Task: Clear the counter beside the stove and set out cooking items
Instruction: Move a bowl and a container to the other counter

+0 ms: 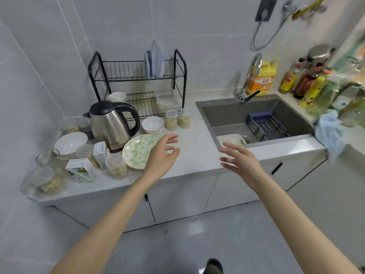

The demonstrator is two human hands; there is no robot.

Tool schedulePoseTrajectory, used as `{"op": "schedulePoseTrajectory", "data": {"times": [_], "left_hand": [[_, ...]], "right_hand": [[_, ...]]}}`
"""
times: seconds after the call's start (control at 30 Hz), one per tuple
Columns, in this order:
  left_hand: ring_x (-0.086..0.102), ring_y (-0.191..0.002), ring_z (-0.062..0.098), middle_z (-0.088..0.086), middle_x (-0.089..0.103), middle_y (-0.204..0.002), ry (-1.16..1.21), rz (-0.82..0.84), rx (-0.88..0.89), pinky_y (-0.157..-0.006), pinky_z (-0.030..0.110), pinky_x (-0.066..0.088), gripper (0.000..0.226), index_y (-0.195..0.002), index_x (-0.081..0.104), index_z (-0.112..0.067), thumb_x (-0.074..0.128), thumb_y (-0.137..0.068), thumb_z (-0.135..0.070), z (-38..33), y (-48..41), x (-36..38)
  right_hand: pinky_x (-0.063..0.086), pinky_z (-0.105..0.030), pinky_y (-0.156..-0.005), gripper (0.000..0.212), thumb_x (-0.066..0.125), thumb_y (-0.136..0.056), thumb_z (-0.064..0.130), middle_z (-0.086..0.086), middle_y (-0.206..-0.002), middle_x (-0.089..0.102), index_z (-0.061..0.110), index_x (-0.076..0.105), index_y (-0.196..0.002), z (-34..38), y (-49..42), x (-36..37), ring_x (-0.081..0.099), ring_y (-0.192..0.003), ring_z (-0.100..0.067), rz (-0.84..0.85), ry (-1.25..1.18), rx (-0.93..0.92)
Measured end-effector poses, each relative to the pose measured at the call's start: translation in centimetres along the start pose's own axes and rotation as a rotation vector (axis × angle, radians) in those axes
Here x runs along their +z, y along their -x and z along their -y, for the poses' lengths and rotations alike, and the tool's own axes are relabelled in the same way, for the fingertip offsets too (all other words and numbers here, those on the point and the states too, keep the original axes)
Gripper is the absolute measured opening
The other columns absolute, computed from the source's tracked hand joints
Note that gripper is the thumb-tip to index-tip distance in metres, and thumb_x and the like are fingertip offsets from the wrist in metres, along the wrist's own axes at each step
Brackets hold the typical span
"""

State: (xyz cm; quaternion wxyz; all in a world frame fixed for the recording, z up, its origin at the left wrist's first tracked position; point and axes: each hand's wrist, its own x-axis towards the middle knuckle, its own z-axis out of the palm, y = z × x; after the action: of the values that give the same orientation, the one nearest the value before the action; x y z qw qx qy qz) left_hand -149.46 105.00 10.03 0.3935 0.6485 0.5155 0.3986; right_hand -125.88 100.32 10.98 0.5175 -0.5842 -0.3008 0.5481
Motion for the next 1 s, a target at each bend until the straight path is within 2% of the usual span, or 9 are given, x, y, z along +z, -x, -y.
{"op": "schedulePoseTrajectory", "data": {"times": [0.07,0.2,0.27,0.43,0.6,0.67,0.8,0.87,1.0], "left_hand": [[0.06,-0.093,0.0,-0.01,0.061,-0.113,0.006,0.086,0.036,-0.076,0.005,0.044,0.036,-0.125,0.054,-0.021,0.059,-0.09,-0.011,-2.2,0.3,3.2],[0.059,-0.092,-0.002,-0.009,0.062,-0.113,-0.014,0.262,0.134,-0.079,0.014,0.045,0.033,-0.122,0.055,-0.023,0.058,-0.091,-0.011,-6.9,1.3,10.5],[0.058,-0.091,-0.006,-0.01,0.061,-0.114,-0.029,0.354,0.195,-0.076,0.01,0.044,0.032,-0.12,0.056,-0.026,0.058,-0.091,-0.012,-9.3,2.2,15.0],[0.06,-0.095,0.004,-0.008,0.06,-0.115,-0.028,0.53,0.291,-0.07,0.009,0.043,0.032,-0.122,0.055,-0.025,0.057,-0.092,-0.015,-15.4,6.2,26.4],[0.057,-0.092,0.0,-0.007,0.057,-0.122,-0.011,0.727,0.396,-0.074,0.016,0.046,0.036,-0.129,0.052,-0.022,0.056,-0.094,-0.02,-21.9,12.3,39.8],[0.057,-0.091,-0.001,-0.006,0.058,-0.122,0.009,0.809,0.431,-0.073,0.015,0.047,0.037,-0.13,0.051,-0.021,0.056,-0.094,-0.02,-24.6,15.1,45.7],[0.061,-0.097,0.011,-0.005,0.061,-0.12,0.075,0.977,0.484,-0.078,0.013,0.047,0.036,-0.13,0.054,-0.02,0.057,-0.094,-0.018,-30.0,21.6,55.6],[0.06,-0.099,0.008,-0.005,0.063,-0.117,0.093,1.068,0.524,-0.083,0.015,0.048,0.035,-0.128,0.055,-0.022,0.057,-0.094,-0.017,-32.3,24.4,59.6],[0.061,-0.097,0.011,-0.006,0.063,-0.116,0.098,1.225,0.612,-0.075,0.01,0.045,0.036,-0.13,0.053,-0.022,0.056,-0.095,-0.019,-37.2,30.2,67.7]], "right_hand": [[0.06,-0.029,-0.076,0.029,0.067,-0.088,0.01,-0.009,-0.111,0.069,0.015,0.065,-0.116,0.5,2.2,-3.5,0.069,-0.088,-0.023,-0.081,-0.011,-0.026],[0.059,-0.03,-0.073,0.03,0.07,-0.086,0.013,-0.009,-0.11,0.069,0.015,0.066,-0.116,1.1,7.1,-11.2,0.069,-0.085,-0.022,-0.248,-0.07,-0.081],[0.059,-0.03,-0.072,0.026,0.07,-0.086,0.013,-0.01,-0.109,0.068,0.015,0.067,-0.112,1.4,9.9,-15.6,0.069,-0.082,-0.021,-0.357,-0.088,-0.128],[0.06,-0.029,-0.073,0.021,0.064,-0.09,0.013,-0.009,-0.11,0.069,0.016,0.064,-0.111,1.4,17.0,-26.3,0.067,-0.084,-0.021,-0.544,-0.053,-0.208],[0.058,-0.023,-0.067,0.019,0.06,-0.093,0.012,-0.005,-0.109,0.069,0.017,0.064,-0.112,1.1,25.6,-38.4,0.067,-0.081,-0.019,-0.707,-0.014,-0.249],[0.059,-0.025,-0.069,0.02,0.06,-0.093,0.011,-0.005,-0.11,0.068,0.016,0.063,-0.113,0.5,29.5,-43.3,0.066,-0.078,-0.017,-0.797,-0.02,-0.251],[0.058,-0.026,-0.071,0.022,0.058,-0.094,0.009,-0.004,-0.107,0.068,0.013,0.062,-0.116,-0.4,37.4,-51.5,0.063,-0.076,-0.016,-0.986,-0.051,-0.249],[0.058,-0.024,-0.07,0.024,0.057,-0.095,0.01,-0.003,-0.107,0.069,0.013,0.061,-0.118,-0.9,40.8,-54.7,0.063,-0.078,-0.016,-1.076,-0.067,-0.25],[0.058,-0.025,-0.071,0.024,0.058,-0.094,0.01,-0.007,-0.111,0.068,0.014,0.062,-0.117,-2.1,47.2,-61.4,0.063,-0.079,-0.017,-1.264,-0.128,-0.244]]}}
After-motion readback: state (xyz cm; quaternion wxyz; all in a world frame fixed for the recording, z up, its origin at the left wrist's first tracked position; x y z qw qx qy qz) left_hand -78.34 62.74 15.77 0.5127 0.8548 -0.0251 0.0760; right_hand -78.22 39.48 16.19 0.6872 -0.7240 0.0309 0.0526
